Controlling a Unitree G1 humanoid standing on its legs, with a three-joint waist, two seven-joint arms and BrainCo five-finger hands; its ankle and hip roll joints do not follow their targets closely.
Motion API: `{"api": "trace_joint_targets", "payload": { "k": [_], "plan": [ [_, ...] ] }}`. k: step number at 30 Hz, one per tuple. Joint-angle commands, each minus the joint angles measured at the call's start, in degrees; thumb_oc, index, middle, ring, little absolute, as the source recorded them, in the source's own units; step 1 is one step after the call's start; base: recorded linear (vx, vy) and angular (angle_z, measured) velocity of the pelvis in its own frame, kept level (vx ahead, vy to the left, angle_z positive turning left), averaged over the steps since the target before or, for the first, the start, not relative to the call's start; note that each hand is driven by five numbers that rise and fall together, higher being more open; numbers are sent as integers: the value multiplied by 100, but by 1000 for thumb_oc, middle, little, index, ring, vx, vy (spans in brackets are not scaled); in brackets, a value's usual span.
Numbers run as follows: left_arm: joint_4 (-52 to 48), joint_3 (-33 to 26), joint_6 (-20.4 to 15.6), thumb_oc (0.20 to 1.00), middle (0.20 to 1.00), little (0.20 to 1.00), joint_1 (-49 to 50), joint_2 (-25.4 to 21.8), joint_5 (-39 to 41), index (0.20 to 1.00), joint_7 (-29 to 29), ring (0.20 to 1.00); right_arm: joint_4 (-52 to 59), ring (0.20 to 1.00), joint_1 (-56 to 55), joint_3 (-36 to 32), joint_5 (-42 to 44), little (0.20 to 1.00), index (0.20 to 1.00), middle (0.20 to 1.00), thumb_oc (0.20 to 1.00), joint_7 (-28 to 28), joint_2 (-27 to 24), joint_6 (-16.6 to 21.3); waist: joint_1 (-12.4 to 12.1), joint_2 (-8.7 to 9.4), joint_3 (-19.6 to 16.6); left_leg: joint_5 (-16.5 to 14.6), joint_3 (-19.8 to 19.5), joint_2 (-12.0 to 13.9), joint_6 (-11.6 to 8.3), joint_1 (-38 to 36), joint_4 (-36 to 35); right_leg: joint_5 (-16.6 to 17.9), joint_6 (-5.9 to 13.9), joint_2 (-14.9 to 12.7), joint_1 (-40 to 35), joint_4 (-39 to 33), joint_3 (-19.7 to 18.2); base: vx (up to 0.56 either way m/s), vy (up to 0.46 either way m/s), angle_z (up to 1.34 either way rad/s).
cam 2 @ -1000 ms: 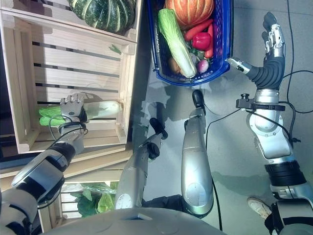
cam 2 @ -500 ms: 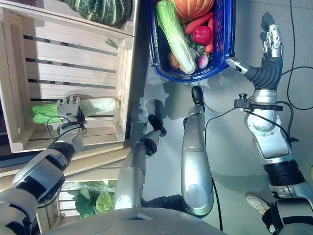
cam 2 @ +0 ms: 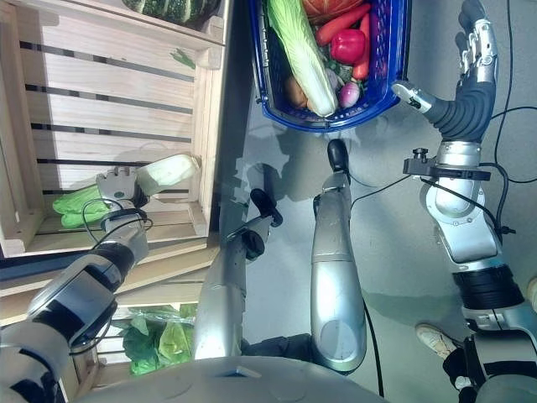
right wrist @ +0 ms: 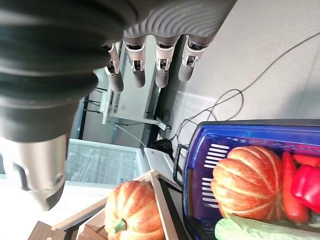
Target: Pick up fruits and vegetables into the basket
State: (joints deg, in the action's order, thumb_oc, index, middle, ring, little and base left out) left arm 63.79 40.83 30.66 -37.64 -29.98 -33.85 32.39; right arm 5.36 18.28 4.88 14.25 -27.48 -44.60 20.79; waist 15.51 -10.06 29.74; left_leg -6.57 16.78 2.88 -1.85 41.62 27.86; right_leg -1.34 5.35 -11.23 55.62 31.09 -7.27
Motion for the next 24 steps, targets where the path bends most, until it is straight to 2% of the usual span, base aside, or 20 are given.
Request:
{"api": "trace_joint_targets", "payload": {
  "k": [1, 6, 13, 15, 17, 19, 20, 21, 22, 24],
  "plan": [
    [372, -118, 552, 200, 200, 200, 82, -575, -105, 200, 180, 200, 510, 1000, -48, -156, -189, 1000, 1000, 1000, 1000, -125, -76, 398, 154, 217, 5, -401, -269, 24, -199, 491, 618, -343, 145, -77, -23, -64, 39, 0, 0, 0],
    [370, -152, 602, 200, 200, 200, 119, -597, -82, 200, 214, 200, 538, 1000, -49, -203, -223, 1000, 1000, 1000, 1000, -144, -89, 449, 141, 194, 5, -386, -280, 19, -213, 493, 611, -347, 138, -83, -11, -51, 54, 0, 0, 0],
    [261, -229, 364, 200, 200, 200, 280, -633, 186, 200, 412, 200, 555, 1000, -173, -217, -86, 1000, 1000, 1000, 1000, 164, -54, 504, 120, 181, 5, -356, -313, -28, -223, 383, 548, -356, 109, -77, -144, -76, 76, 0, 0, 0],
    [124, -359, 52, 200, 200, 200, 357, -674, 541, 200, 654, 200, 549, 1000, -261, -181, 53, 1000, 1000, 1000, 1000, 586, -16, 346, 88, 199, 5, -323, -358, -58, -241, 241, 477, -369, 111, -97, -331, -113, 121, -1, -23, 1],
    [-15, -499, -154, 200, 200, 200, 386, -721, 623, 200, 760, 200, 555, 1000, -315, -137, 99, 1000, 1000, 1000, 1000, 744, 1, 215, 58, 213, 5, -294, -390, -73, -247, 146, 420, -366, 113, -112, -452, -150, 158, 1, -49, 4],
    [-164, -727, -607, 200, 200, 200, 441, -797, 818, 200, 968, 200, 501, 1000, -371, -83, 255, 1000, 1000, 1000, 1000, 998, 34, 148, 8, 240, 5, -245, -443, -94, -249, -38, 311, -365, 102, -130, -694, -235, 232, -32, -65, 4],
    [-220, -863, -775, 200, 200, 200, 431, -833, 848, 200, 1035, 200, 491, 1000, -355, -95, 288, 1000, 1000, 1000, 1000, 1092, 43, 149, -4, 255, 5, -40, -411, -109, -210, 8, 199, -173, 72, -158, -663, -343, 267, 3, -54, 5],
    [-254, -890, -876, 200, 200, 200, 489, -836, 875, 200, 1088, 200, 473, 1000, -414, -78, 297, 1000, 1000, 1000, 1000, 1137, 56, 145, -28, 255, 5, -194, -486, -105, -251, -152, 230, -348, 106, -146, -828, -286, 273, -62, -98, 10],
    [-454, -1113, -1237, 200, 200, 200, 528, -900, 1024, 200, 1188, 200, 483, 1000, -451, -107, 347, 1000, 1000, 1000, 1000, 1311, 77, 62, -79, 280, 5, 21, -494, -136, -213, -232, 74, -168, 85, -174, -931, -407, 350, 14, -100, 11],
    [-870, -1519, -1697, 200, 200, 200, 778, -920, 983, 200, 1304, 200, 508, 1000, -596, -175, 421, 1000, 1000, 1000, 1000, 1578, 124, -125, -190, 290, 5, 95, -591, -172, -218, -540, -102, -177, 92, -187, -1270, -483, 465, -8, -123, 16]
  ]
}}
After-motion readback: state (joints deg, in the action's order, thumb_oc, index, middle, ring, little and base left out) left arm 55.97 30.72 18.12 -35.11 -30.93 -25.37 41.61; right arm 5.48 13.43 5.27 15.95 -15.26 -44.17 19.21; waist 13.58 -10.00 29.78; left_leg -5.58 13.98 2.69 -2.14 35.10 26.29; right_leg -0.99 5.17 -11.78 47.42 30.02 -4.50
